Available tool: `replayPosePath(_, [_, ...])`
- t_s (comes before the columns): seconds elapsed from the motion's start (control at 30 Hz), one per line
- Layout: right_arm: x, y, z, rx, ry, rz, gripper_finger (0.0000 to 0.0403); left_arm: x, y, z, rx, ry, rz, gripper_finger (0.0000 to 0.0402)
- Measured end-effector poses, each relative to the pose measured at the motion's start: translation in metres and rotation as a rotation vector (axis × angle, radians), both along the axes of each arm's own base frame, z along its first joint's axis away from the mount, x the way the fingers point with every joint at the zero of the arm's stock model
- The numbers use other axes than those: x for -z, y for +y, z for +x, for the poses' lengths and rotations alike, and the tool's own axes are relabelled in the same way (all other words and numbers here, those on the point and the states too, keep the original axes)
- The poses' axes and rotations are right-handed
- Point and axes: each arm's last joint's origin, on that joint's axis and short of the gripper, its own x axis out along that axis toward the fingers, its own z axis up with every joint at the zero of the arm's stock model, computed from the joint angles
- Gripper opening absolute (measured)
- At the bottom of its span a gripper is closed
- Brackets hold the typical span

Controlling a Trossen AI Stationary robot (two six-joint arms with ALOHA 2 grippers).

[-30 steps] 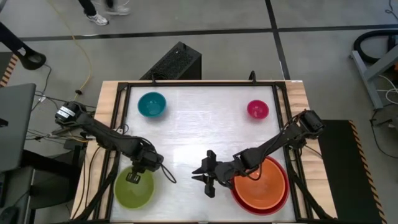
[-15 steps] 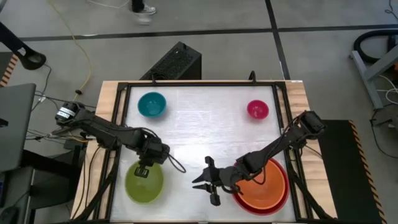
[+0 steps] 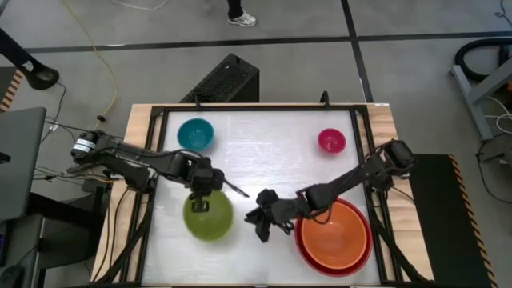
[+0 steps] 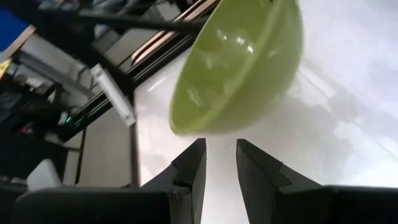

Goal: Nest bowls inside each other
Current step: Stack the green bowl on top of the orange bowl

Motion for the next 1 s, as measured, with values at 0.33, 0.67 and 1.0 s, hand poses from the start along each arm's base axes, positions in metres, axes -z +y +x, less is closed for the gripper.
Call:
replayPosePath(0.33, [0.004,-0.068,0.017,0.124,0.047,-0.057,0.0144,0.001,0.041,-0.001,-0.24,0.037,0.014,0.0])
replayPosePath(0.67, [0.004,-0.104,0.022,0.196,0.057,-0.148,0.0171,0.0,0.063,0.0,-0.296,0.014,0.016,0.0])
replayPosePath(1.0, [0.002,-0.114,0.024,0.201,0.035,-0.161,0.0182,0.001,0.075,0.014,-0.286,-0.09,-0.062,0.0])
